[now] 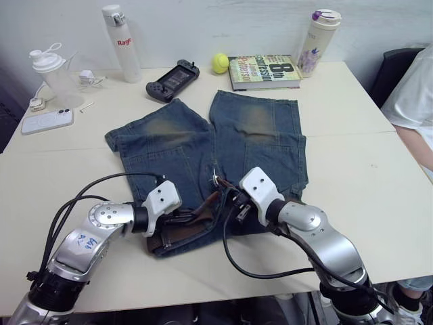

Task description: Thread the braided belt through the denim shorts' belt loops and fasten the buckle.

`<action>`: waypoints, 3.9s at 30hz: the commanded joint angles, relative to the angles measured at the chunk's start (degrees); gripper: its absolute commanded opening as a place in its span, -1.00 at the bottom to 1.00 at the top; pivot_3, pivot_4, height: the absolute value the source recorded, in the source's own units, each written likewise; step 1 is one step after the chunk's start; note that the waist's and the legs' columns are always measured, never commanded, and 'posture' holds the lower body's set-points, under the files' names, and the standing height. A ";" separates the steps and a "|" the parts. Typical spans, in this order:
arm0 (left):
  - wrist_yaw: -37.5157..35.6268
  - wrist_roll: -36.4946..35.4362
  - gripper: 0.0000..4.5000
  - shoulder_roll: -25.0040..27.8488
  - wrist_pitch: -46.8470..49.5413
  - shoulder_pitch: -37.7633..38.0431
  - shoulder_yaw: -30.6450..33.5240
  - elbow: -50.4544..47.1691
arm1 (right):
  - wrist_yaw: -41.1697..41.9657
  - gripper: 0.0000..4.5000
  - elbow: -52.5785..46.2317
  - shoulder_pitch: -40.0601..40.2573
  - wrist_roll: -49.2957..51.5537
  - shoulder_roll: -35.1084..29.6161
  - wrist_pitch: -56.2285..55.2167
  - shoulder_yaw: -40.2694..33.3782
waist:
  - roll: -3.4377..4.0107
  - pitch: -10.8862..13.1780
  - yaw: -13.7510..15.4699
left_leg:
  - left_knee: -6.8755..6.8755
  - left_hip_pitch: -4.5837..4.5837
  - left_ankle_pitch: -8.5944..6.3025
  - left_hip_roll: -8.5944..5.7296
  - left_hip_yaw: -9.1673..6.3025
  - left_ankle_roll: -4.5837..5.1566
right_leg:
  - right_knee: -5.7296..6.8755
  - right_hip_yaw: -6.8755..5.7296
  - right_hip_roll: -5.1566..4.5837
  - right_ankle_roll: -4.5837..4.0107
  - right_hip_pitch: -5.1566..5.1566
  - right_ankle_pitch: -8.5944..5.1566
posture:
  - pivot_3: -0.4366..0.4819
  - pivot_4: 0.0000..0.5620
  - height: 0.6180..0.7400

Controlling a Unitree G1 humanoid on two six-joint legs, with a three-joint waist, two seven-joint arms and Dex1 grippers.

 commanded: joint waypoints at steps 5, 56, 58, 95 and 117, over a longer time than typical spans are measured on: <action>3.04 0.15 -1.00 -1.92 3.72 0.83 2.33 0.63 | 0.08 -0.99 -3.96 1.20 1.83 -1.05 0.27 -0.62 | 0.00 0.00 -0.03 | 0.01 0.00 0.00 0.01 -0.01 0.00 | 0.01 -0.01 0.00 0.00 0.00 0.00 | -0.05 -0.47 1.00; 5.01 2.83 -1.00 -1.14 13.86 -3.74 0.85 0.59 | 1.86 -0.99 -3.03 -5.96 -4.75 -12.03 -0.54 10.13 | -0.02 0.00 -0.19 | 0.02 -0.02 0.01 0.07 -0.03 0.00 | -0.10 -0.05 0.03 0.00 0.01 0.00 | -0.05 -0.47 1.00; 6.50 2.84 -1.00 -1.98 16.13 -4.58 0.96 0.84 | 1.90 -0.99 -3.37 -5.98 -5.10 -12.36 -0.61 10.62 | -0.02 0.00 -0.21 | 0.03 -0.02 0.01 0.06 -0.02 0.00 | -0.10 -0.04 0.02 0.00 0.02 0.00 | -0.05 -0.47 1.00; 15.74 5.75 -1.00 -9.18 23.10 -15.92 -6.40 -0.83 | 11.78 -0.99 -2.60 -13.46 -11.51 -18.69 -5.40 21.67 | -0.04 -0.01 0.36 | 0.16 0.00 0.04 -0.01 -0.06 0.01 | -0.15 -0.04 0.00 0.00 0.04 0.00 | -0.05 -0.47 1.00; 6.31 -3.05 -1.00 4.15 31.66 -10.71 3.39 -7.49 | 4.95 -0.99 1.40 -11.02 -11.18 -7.43 2.91 10.67 | -0.05 0.02 -0.23 | 0.06 -0.04 0.03 0.06 -0.02 -0.03 | 0.00 -0.03 0.06 -0.03 -0.03 -0.02 | -0.05 -0.47 1.00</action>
